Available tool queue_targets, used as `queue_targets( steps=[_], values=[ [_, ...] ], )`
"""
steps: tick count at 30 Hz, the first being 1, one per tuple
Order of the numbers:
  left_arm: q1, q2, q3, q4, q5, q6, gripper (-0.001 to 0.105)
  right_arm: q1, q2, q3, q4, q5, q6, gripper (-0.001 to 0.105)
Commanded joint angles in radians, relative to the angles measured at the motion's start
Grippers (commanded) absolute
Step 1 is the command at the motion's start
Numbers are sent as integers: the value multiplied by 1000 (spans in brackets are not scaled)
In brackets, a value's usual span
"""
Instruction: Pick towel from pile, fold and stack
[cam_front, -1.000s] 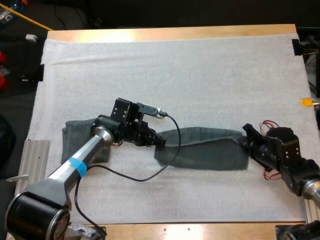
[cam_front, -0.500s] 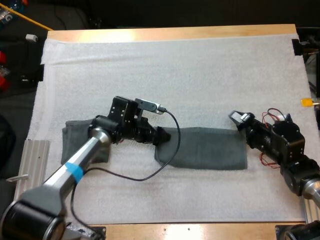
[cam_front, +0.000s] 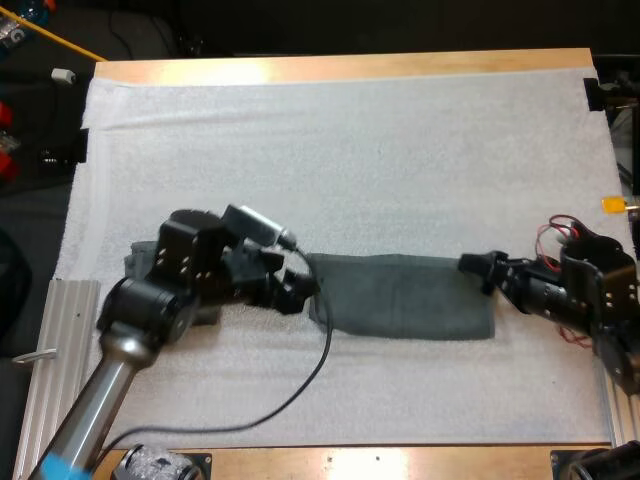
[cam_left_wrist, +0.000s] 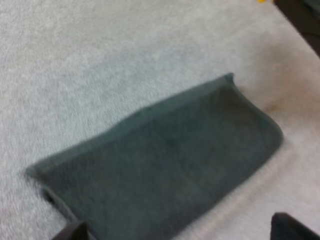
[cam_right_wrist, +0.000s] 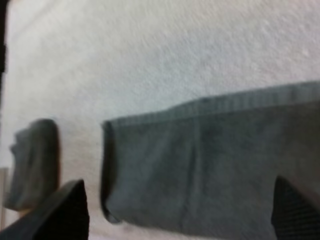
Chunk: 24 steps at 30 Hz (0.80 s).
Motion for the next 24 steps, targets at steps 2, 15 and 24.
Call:
queue_targets(
  steps=[2,15,24],
  values=[
    [-1,-60,-6,56,6,-2,69,-5,-37,-40,116,18,-68,72],
    [-1,-341,-6,335,14,-26,69,-5,-197,-94,432,49,-133,72],
    [-1,-415,-6,328,14,-59,69,-5,-191,-94,455,225,-197,72]
  ],
)
